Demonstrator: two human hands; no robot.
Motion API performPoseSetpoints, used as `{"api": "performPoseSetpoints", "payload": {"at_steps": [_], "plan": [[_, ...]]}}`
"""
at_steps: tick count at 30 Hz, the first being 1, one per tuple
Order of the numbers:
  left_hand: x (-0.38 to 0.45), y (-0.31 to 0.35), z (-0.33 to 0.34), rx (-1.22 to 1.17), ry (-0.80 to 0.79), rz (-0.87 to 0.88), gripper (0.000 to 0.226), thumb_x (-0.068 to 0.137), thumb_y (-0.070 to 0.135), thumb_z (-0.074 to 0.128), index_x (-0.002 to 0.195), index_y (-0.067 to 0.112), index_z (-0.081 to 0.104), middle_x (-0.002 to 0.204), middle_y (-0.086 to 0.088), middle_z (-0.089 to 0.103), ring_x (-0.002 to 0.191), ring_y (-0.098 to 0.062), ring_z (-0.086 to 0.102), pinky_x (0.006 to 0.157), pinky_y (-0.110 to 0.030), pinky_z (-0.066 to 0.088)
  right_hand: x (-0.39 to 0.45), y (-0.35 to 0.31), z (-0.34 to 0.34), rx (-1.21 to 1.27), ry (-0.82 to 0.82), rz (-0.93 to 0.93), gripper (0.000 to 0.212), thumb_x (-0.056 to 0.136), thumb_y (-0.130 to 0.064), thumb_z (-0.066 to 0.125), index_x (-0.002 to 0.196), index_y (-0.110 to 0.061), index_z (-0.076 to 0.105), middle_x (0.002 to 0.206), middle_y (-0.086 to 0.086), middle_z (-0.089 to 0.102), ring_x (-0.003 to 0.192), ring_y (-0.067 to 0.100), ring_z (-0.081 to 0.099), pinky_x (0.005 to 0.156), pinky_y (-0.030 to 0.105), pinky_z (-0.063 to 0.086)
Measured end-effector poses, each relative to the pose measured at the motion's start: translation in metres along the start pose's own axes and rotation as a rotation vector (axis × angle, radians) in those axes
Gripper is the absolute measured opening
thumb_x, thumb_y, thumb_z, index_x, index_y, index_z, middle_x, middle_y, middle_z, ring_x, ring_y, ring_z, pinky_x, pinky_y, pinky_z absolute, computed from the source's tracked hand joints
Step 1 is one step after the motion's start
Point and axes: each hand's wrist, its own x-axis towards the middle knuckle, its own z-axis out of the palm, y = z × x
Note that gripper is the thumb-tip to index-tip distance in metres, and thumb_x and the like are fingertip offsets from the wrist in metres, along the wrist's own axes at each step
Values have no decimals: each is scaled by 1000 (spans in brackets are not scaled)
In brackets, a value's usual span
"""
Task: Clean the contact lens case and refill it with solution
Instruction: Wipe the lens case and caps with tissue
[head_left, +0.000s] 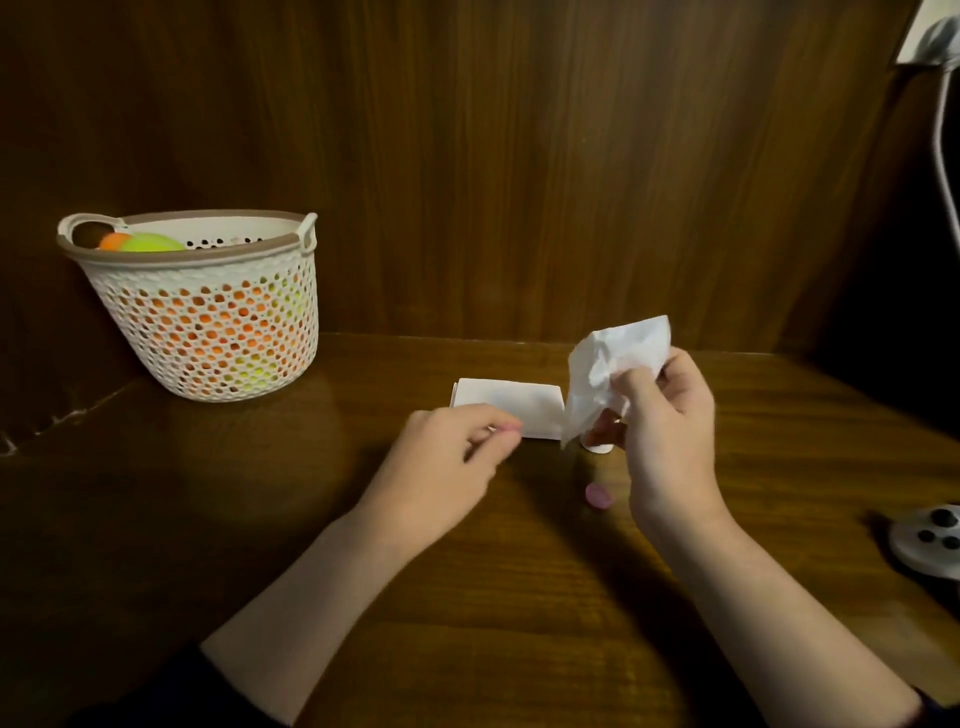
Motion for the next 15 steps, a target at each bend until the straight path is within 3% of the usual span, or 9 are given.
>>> {"api": "performPoseSetpoints", "payload": {"at_steps": [4,6,10,13,15], "plan": [[-8,-24,-19,-267,64,-71,26,100,22,70,125,26,77,97,11,82,83,-6,79,69,-19,62,-8,15,10,-229,-211,-6,19,100,-18,67,104,-37,65,93,-21,76,87,0,74,66,27,65],[-10,-30,-21,-351,85,-94,27,99,20,71,124,28,77,102,12,83,86,-9,80,67,-19,60,-14,19,14,-420,-275,-119,14,102,-28,70,101,-40,63,88,-16,75,90,-6,71,67,16,60],[-5,-30,-20,-451,95,-124,26,100,19,71,123,29,77,104,11,83,92,-8,80,76,-21,64,-15,18,15,-494,-283,-154,8,101,-42,69,99,-45,62,95,-29,70,97,-19,61,67,3,51],[-6,-27,-19,-411,96,-73,26,101,16,68,125,22,77,105,6,82,93,-7,80,79,-21,64,-14,16,15,-491,-285,-150,12,102,-43,69,93,-48,63,93,-49,63,98,-24,58,61,13,57],[-7,-26,-19,-374,103,-35,28,100,14,69,127,19,76,111,5,80,95,-5,79,80,-19,63,-15,15,15,-418,-311,-132,13,102,-35,69,98,-47,66,100,-49,63,102,-22,59,65,19,60]]}}
